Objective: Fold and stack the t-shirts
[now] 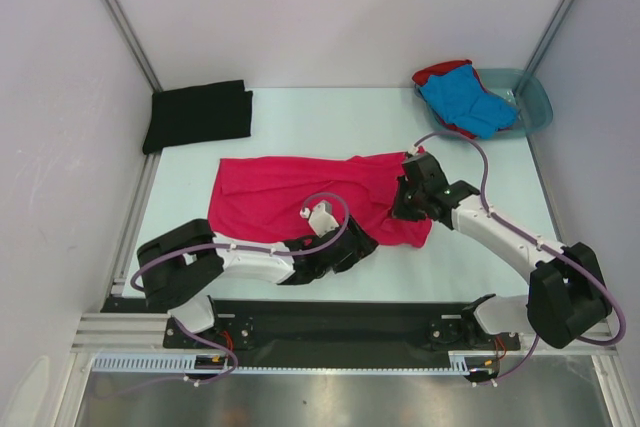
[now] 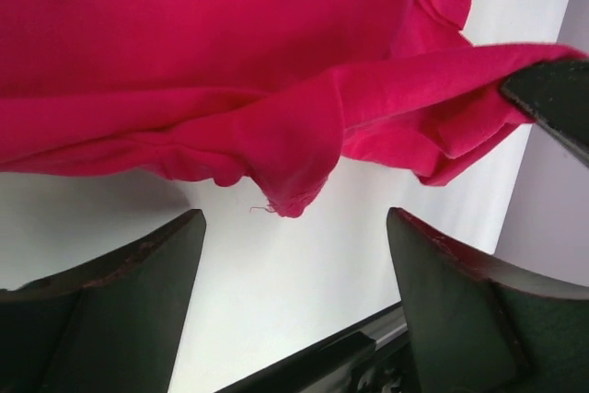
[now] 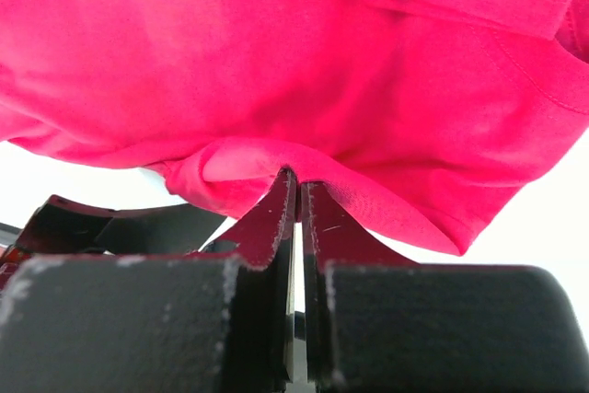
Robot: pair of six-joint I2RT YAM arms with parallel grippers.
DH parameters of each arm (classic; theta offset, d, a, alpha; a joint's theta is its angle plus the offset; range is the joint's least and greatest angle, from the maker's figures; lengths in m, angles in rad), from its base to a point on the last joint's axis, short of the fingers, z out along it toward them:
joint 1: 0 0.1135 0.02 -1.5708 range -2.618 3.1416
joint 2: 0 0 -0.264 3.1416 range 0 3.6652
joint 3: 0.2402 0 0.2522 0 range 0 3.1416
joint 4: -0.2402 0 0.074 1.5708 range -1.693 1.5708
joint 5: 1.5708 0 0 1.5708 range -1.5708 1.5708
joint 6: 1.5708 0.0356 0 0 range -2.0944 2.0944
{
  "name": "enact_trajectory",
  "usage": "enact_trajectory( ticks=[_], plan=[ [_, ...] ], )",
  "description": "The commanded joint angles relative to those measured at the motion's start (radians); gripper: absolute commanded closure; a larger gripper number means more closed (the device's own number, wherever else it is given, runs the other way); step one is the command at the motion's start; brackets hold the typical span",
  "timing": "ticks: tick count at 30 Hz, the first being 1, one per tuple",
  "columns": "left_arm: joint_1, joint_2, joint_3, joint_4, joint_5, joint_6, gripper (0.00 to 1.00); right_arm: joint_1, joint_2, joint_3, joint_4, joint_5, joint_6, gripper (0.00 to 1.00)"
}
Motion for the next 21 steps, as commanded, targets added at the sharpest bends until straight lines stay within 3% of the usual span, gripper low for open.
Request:
enact_trajectory(
  ticks=[1,6,8,11,13,21],
  plan=[
    [-0.003,0.001,0.017,0.06,-0.027,-0.025,0.23,-0.009,-0.032,-0.009,-0.003,0.035,-0.023,1.0],
    [-0.003,-0.002,0.016,0.068,-0.031,-0.016,0.79,-0.01,-0.033,-0.018,-0.003,0.029,-0.021,1.0],
    [-0.003,0.002,0.019,0.066,-0.03,-0.009,0.89,-0.01,-0.033,-0.018,-0.005,0.031,-0.023,1.0],
    [-0.003,0.016,0.025,0.068,-0.024,-0.006,0.92,-0.012,-0.032,-0.02,-0.005,0.028,-0.027,1.0],
    [-0.003,0.022,0.028,0.069,-0.018,-0.005,0.99,-0.012,-0.032,-0.02,-0.006,0.028,-0.026,1.0],
    [-0.002,0.016,0.031,0.088,-0.016,0.035,1.0,-0.01,-0.033,-0.02,-0.008,0.028,-0.028,1.0]
  ],
)
